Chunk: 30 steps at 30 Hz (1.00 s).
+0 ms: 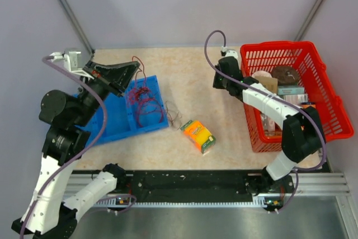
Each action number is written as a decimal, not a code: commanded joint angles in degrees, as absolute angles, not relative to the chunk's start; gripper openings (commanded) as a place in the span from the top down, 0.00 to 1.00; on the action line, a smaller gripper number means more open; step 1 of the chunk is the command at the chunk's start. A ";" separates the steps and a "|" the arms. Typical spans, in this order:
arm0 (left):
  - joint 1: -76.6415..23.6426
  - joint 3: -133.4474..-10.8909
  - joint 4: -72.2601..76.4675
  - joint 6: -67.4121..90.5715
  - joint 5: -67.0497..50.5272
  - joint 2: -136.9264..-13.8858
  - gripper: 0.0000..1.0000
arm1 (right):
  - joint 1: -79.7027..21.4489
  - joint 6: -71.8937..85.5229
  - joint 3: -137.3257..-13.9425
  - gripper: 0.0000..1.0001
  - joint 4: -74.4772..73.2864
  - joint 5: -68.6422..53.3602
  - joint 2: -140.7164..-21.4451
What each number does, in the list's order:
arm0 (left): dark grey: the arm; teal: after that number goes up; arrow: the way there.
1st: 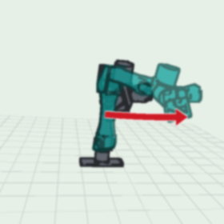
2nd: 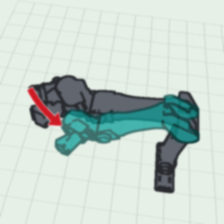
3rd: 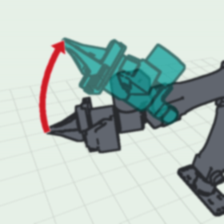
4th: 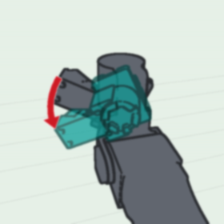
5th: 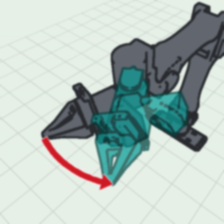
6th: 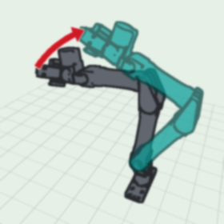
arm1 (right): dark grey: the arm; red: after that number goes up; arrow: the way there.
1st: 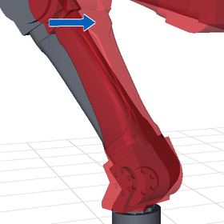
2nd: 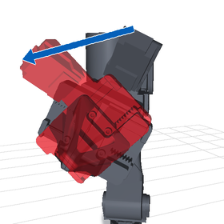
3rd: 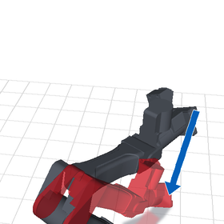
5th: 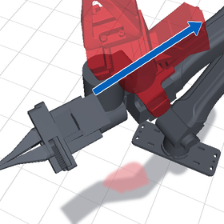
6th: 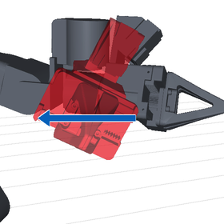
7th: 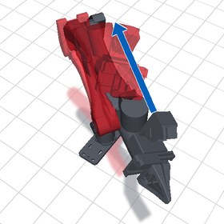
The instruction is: Untangle the cables
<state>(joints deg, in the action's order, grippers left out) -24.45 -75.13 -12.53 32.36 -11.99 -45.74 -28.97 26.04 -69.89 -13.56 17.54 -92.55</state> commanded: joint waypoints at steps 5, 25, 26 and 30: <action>-24.43 -73.30 -5.02 36.82 -19.50 -55.01 1.00 | -30.32 19.70 -67.51 0.65 -3.18 -22.64 -84.03; -24.87 -69.61 11.23 52.02 -32.16 -62.04 1.00 | -34.97 34.26 -61.97 0.25 21.60 -31.37 -83.23; -25.22 -69.70 11.86 52.47 -32.52 -62.66 1.00 | -35.59 35.50 -61.27 0.25 23.80 -31.64 -83.49; -26.80 -71.27 10.99 50.81 -31.91 -63.37 1.00 | -37.70 38.84 -59.68 0.25 32.50 -34.44 -84.90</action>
